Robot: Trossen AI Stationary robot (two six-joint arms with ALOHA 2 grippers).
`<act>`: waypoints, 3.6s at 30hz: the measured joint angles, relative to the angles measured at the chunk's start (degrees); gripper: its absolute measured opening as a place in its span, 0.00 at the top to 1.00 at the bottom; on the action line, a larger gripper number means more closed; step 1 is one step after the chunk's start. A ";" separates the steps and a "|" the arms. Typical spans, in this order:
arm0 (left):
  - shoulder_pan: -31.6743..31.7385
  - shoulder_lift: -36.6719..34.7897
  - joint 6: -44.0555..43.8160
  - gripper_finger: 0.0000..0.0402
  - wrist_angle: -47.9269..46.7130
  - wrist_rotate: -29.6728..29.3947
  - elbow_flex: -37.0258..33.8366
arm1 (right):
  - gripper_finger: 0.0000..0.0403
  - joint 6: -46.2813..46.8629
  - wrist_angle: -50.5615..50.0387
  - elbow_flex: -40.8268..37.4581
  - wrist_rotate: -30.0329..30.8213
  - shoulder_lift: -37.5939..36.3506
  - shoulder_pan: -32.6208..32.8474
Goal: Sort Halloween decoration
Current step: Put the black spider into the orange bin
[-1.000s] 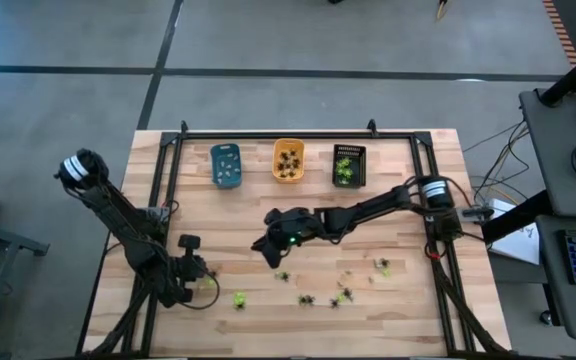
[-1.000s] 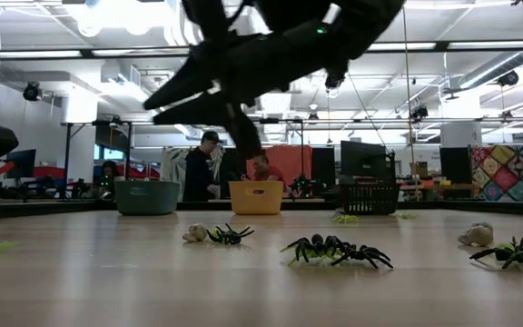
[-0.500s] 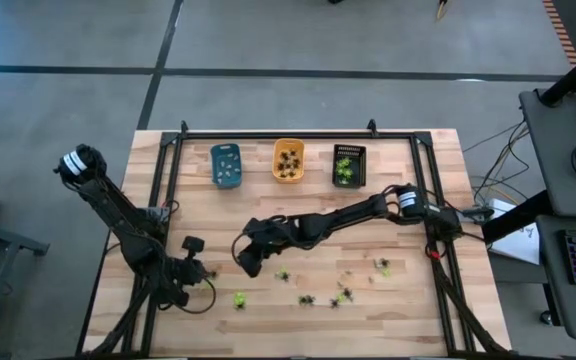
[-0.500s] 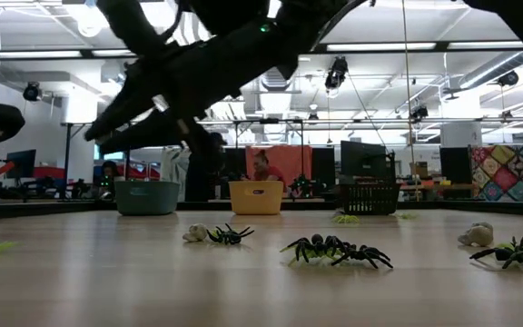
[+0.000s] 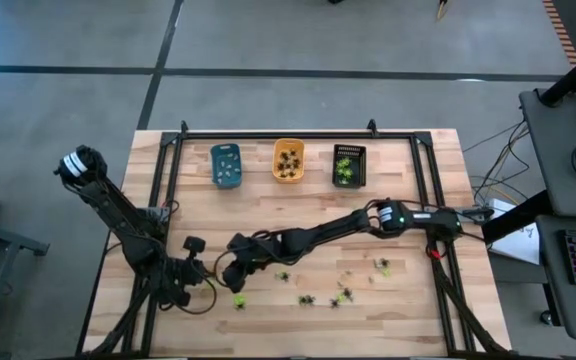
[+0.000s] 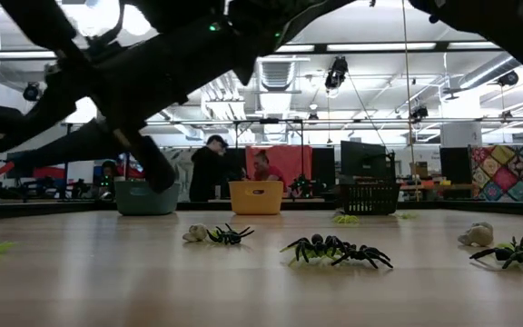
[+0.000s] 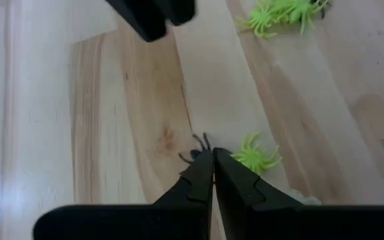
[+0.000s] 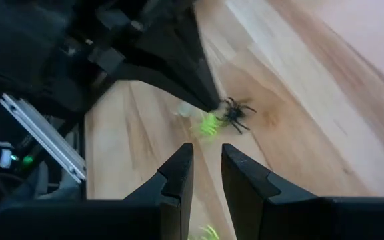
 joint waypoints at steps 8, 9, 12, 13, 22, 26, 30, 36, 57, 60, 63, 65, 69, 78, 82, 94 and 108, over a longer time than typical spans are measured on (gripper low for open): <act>0.00 -0.01 -1.05 1.00 1.50 -0.14 -2.19 | 0.79 3.89 -1.79 3.62 3.35 2.93 0.02; 0.00 -0.01 -1.16 1.00 2.34 -0.36 -2.66 | 0.78 4.38 -1.97 3.62 3.86 2.93 0.02; -0.02 -0.05 -1.38 1.00 5.36 -0.43 -4.21 | 0.75 5.39 -2.13 3.62 4.61 2.89 0.07; -0.02 -0.05 -1.71 1.00 5.68 -0.42 -4.52 | 0.74 5.93 -2.17 3.62 4.71 2.89 0.17; -0.02 -0.01 -3.50 1.00 6.03 -0.67 -5.83 | 0.67 8.80 -2.25 3.51 7.85 2.95 1.56; -0.02 -0.01 -3.67 1.00 6.05 -0.71 -5.93 | 0.65 9.93 -2.20 3.47 8.98 2.98 1.66; -0.02 -0.01 -4.00 1.00 6.03 -0.68 -5.95 | 0.65 10.91 -2.14 3.29 9.44 3.00 1.66; -0.02 -0.01 -4.94 1.00 6.03 -0.70 -5.95 | 0.65 13.34 -1.91 3.20 10.70 3.00 1.89; 0.00 0.10 -5.21 1.00 7.55 -1.88 -6.08 | 0.65 8.45 0.41 1.57 16.96 3.17 2.54; 0.01 0.10 -5.20 1.00 7.83 -1.92 -6.14 | 0.65 5.46 4.48 1.57 16.98 4.26 2.76; -0.01 0.10 -5.22 1.00 8.20 -1.96 -6.38 | 0.65 -0.20 9.68 1.57 16.35 6.56 3.08; 0.01 0.26 -5.20 1.00 8.48 -1.97 -6.43 | 0.65 -3.98 10.48 1.55 16.31 7.06 3.33; 0.01 0.53 -5.20 1.00 8.65 -1.99 -6.45 | 0.65 -17.19 11.13 1.57 16.06 6.93 3.78; -0.04 2.05 -5.11 1.00 10.13 -2.43 -6.45 | 0.65 -49.25 10.89 1.57 23.61 6.93 5.39; -0.04 2.38 -5.14 1.00 10.56 -2.48 -6.45 | 0.65 -51.29 10.97 1.57 23.81 6.93 4.98; 0.01 2.39 -5.18 1.00 10.64 -2.41 -6.45 | 0.67 -46.49 10.96 1.50 19.45 9.44 3.11; 0.04 1.54 -5.36 1.00 8.44 -0.58 -6.18 | 0.71 -43.98 10.42 1.50 19.45 9.44 2.41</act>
